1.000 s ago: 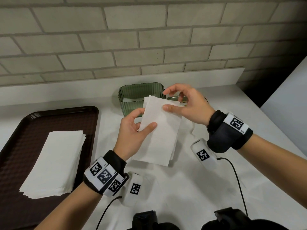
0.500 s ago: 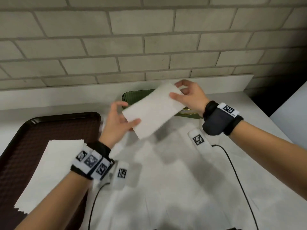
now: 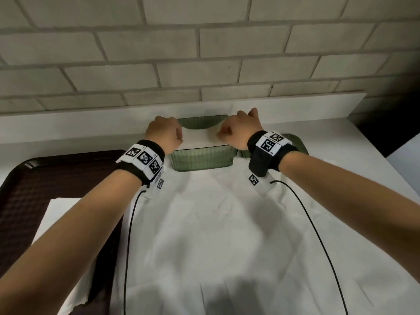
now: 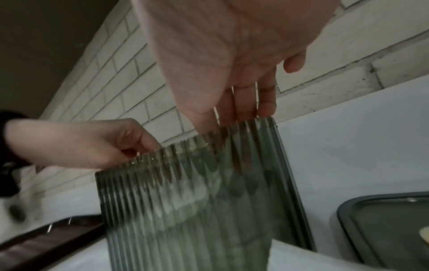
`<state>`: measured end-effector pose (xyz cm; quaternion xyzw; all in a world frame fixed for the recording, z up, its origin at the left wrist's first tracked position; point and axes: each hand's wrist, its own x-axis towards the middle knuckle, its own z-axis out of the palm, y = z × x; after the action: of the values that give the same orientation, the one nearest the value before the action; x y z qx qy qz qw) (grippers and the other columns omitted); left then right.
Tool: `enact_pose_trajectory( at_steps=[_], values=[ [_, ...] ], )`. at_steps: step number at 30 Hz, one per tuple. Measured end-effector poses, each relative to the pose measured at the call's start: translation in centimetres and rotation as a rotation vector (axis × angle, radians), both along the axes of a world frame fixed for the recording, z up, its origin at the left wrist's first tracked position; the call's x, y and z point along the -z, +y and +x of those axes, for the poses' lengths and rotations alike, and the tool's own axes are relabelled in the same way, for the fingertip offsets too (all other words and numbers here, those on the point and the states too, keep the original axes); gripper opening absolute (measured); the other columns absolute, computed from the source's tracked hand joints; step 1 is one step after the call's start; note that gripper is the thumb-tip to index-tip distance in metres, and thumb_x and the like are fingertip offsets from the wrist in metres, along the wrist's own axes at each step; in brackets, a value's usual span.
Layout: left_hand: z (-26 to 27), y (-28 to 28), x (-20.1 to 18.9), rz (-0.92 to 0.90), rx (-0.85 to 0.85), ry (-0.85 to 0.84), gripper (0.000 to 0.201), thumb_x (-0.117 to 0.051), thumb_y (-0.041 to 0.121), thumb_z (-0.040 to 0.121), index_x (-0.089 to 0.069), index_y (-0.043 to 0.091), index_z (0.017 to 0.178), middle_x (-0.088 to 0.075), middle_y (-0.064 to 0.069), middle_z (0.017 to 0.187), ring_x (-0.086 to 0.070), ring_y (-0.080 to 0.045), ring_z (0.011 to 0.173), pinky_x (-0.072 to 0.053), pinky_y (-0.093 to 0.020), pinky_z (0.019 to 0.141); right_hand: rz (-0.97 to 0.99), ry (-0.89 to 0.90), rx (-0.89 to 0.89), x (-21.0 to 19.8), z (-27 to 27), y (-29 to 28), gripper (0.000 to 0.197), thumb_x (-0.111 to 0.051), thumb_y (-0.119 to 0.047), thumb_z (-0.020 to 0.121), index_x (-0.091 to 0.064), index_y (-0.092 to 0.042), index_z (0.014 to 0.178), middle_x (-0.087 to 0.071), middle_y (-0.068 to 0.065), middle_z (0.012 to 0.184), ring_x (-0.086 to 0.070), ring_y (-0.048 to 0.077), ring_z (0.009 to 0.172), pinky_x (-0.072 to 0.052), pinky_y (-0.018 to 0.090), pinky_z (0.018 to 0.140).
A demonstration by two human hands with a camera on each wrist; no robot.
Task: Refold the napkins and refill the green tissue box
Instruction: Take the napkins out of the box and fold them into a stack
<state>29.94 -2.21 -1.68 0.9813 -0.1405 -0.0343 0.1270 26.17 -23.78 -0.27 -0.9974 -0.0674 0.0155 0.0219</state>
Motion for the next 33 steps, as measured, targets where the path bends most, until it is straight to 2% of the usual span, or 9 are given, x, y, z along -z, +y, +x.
enact_pose_trajectory(
  at_steps=[3, 6, 12, 15, 19, 22, 24, 27, 33],
  values=[
    [-0.8, -0.9, -0.8, 0.279, 0.052, -0.042, 0.033, -0.052, 0.048, 0.093, -0.068, 0.019, 0.094, -0.056, -0.014, 0.109, -0.043, -0.037, 0.116, -0.037, -0.042, 0.093, -0.1, -0.049, -0.034, 0.3, -0.4, 0.0, 0.058, -0.027, -0.059, 0.096, -0.069, -0.023, 0.078, -0.047, -0.003, 0.07, -0.045, 0.025, 0.101, -0.021, 0.048, 0.099],
    [-1.1, -1.1, -1.7, 0.327, 0.065, -0.123, 0.047, -0.033, 0.041, 0.1, -0.062, 0.006, 0.089, -0.049, -0.018, 0.113, -0.038, -0.038, 0.116, -0.032, -0.046, 0.094, -0.14, -0.103, -0.063, -0.3, -0.4, 0.0, 0.074, -0.016, -0.063, 0.096, -0.067, -0.018, 0.067, -0.053, 0.001, 0.083, -0.044, 0.028, 0.107, -0.02, 0.05, 0.1],
    [-2.3, -2.8, -1.1, 0.331, 0.205, 0.147, 0.059, -0.013, 0.039, 0.104, -0.053, 0.011, 0.071, -0.057, -0.007, 0.068, -0.054, -0.022, 0.078, -0.02, -0.052, 0.11, -0.061, 0.25, -0.132, 0.5, -0.6, 0.9, 0.09, 0.002, -0.067, 0.092, -0.062, -0.011, 0.062, -0.059, 0.0, 0.061, -0.058, 0.016, 0.091, 0.004, 0.054, 0.116],
    [-2.7, -2.6, -0.6, 0.206, 0.204, 0.027, 0.058, -0.021, 0.04, 0.103, -0.048, 0.013, 0.059, -0.052, -0.006, 0.058, -0.05, -0.019, 0.063, -0.029, -0.05, 0.106, 0.142, 0.089, -0.115, -0.6, -0.8, -0.2, 0.073, -0.013, -0.06, 0.099, -0.066, -0.015, 0.077, -0.062, -0.001, 0.066, -0.06, 0.017, 0.09, -0.01, 0.049, 0.115],
    [-4.0, -1.9, -0.4, -0.126, 0.251, -0.285, 0.042, -0.042, 0.029, 0.1, -0.055, 0.009, 0.066, -0.053, -0.006, 0.063, -0.05, -0.026, 0.064, -0.043, -0.04, 0.08, 0.348, -0.278, 0.033, -1.9, -1.7, -3.7, 0.029, -0.042, -0.042, 0.086, -0.062, -0.022, 0.084, -0.068, 0.002, 0.083, -0.06, 0.026, 0.081, -0.041, 0.038, 0.09],
    [-5.5, -2.5, 0.4, -0.302, 0.297, -0.465, 0.022, -0.054, 0.019, 0.093, -0.063, 0.007, 0.077, -0.061, -0.005, 0.079, -0.048, -0.021, 0.078, -0.035, -0.031, 0.072, 0.171, 0.006, 0.127, 0.2, -3.1, -5.8, 0.019, -0.054, -0.032, 0.082, -0.067, -0.022, 0.092, -0.066, 0.004, 0.095, -0.057, 0.027, 0.085, -0.039, 0.032, 0.078],
    [-6.3, -3.3, 0.7, -0.405, 0.337, -0.454, 0.017, -0.058, 0.017, 0.091, -0.062, 0.007, 0.077, -0.058, -0.002, 0.08, -0.044, -0.01, 0.074, -0.032, -0.023, 0.068, 0.063, 0.224, 0.097, 2.7, -4.1, -6.5, 0.03, -0.061, -0.03, 0.079, -0.066, -0.026, 0.109, -0.055, 0.005, 0.112, -0.052, 0.029, 0.105, -0.038, 0.035, 0.086],
    [-7.4, -4.6, 1.1, -0.483, 0.438, -0.307, 0.009, -0.062, 0.013, 0.09, -0.062, 0.01, 0.082, -0.054, 0.004, 0.082, -0.044, 0.003, 0.068, -0.037, -0.013, 0.065, 0.021, 0.256, 0.047, 4.6, -4.9, -7.0, 0.042, -0.068, -0.04, 0.078, -0.059, -0.03, 0.118, -0.042, 0.009, 0.131, -0.033, 0.033, 0.127, -0.03, 0.045, 0.101],
    [-8.5, -6.0, 1.5, -0.474, 0.478, -0.102, 0.014, -0.066, 0.015, 0.088, -0.058, 0.014, 0.099, -0.059, 0.002, 0.088, -0.054, -0.013, 0.071, -0.044, -0.023, 0.062, 0.02, 0.297, -0.104, 3.8, -4.5, -7.0, 0.029, -0.065, -0.037, 0.084, -0.064, -0.027, 0.111, -0.046, 0.003, 0.125, -0.036, 0.029, 0.124, -0.028, 0.041, 0.097]
  ],
)
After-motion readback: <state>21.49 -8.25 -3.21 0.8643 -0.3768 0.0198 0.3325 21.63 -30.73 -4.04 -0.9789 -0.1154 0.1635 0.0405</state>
